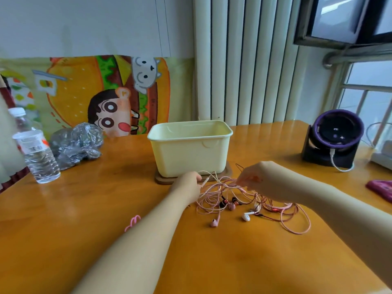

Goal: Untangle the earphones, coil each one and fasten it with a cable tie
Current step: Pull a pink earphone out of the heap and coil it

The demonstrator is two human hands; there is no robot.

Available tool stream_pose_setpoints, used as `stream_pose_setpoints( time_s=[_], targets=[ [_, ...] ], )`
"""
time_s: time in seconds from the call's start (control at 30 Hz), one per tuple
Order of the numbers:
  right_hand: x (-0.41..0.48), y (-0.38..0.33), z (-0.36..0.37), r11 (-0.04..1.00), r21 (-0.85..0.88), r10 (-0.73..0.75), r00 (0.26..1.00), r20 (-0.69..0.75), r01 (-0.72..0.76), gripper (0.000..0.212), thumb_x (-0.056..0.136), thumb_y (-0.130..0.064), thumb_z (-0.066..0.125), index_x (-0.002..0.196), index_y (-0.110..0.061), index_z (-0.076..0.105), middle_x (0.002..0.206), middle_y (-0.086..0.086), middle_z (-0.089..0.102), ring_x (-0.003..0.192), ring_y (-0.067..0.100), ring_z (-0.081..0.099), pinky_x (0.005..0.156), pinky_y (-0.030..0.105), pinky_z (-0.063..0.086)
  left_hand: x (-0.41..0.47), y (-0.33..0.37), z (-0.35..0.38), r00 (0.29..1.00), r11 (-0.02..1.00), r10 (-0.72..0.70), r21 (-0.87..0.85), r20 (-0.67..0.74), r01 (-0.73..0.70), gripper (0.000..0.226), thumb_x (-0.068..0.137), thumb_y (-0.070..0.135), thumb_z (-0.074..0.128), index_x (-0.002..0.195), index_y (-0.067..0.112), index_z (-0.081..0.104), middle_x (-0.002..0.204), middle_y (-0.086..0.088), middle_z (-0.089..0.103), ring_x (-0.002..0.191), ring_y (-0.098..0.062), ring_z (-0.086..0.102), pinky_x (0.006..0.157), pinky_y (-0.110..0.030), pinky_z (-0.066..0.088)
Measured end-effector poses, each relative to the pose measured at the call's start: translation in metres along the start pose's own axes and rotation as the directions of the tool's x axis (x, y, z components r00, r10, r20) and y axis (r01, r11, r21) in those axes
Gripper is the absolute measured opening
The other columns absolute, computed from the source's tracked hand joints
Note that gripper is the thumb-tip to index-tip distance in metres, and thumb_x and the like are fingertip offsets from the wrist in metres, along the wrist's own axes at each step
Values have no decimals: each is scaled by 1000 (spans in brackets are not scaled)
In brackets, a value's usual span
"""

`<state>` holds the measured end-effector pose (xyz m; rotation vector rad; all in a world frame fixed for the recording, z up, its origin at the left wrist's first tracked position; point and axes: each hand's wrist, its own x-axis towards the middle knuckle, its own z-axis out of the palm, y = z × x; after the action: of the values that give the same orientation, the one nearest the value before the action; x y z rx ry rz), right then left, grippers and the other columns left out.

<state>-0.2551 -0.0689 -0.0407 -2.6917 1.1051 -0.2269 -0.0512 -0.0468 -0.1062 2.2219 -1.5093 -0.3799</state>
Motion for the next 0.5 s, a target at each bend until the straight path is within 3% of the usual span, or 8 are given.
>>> stream_pose_setpoints(
  time_s=[0.17, 0.27, 0.33, 0.4, 0.5],
  targets=[
    [27, -19, 6, 996, 18, -91, 996, -12, 91, 27, 97, -17, 49, 119, -20, 64, 117, -3, 65, 100, 12, 62, 90, 23, 51, 8, 2, 2, 1000, 995, -17, 98, -7, 18, 36, 93, 34, 57, 125, 20, 57, 119, -1, 62, 103, -21, 59, 86, -33, 51],
    [46, -26, 17, 997, 18, -74, 997, -13, 74, 30, 98, -13, 46, 123, -20, 60, 120, 0, 63, 104, 17, 60, 89, 24, 51, 13, 3, 5, 999, 983, 7, 185, 32, -13, 17, 93, 27, 54, 99, 19, 68, 108, -2, 66, 97, -24, 61, 82, -34, 52],
    [57, -27, 24, 998, 50, -23, 999, -38, 25, 31, 96, -14, 48, 126, -19, 56, 124, 2, 58, 104, 19, 59, 89, 27, 52, 18, 4, 4, 999, 989, 6, 145, 41, -12, 22, 93, 19, 48, 86, 14, 68, 97, -11, 68, 90, -28, 62, 74, -32, 52],
    [65, -23, 28, 992, 118, 48, 994, -96, -36, 34, 94, -21, 55, 127, -19, 50, 129, 2, 49, 103, 18, 57, 88, 26, 51, 20, 5, -1, 1000, 999, 13, 43, 18, -14, 23, 95, 17, 45, 91, 11, 66, 96, -14, 66, 89, -28, 63, 66, -29, 45],
    [76, -19, 28, 977, 148, 165, 982, -88, -151, 45, 91, -30, 60, 130, -15, 45, 130, 6, 49, 105, 19, 55, 88, 25, 47, 15, 5, -10, 999, 999, 49, -7, -6, -49, 18, 96, 23, 49, 107, 17, 62, 105, -4, 63, 96, -21, 60, 79, -32, 50]
  ],
)
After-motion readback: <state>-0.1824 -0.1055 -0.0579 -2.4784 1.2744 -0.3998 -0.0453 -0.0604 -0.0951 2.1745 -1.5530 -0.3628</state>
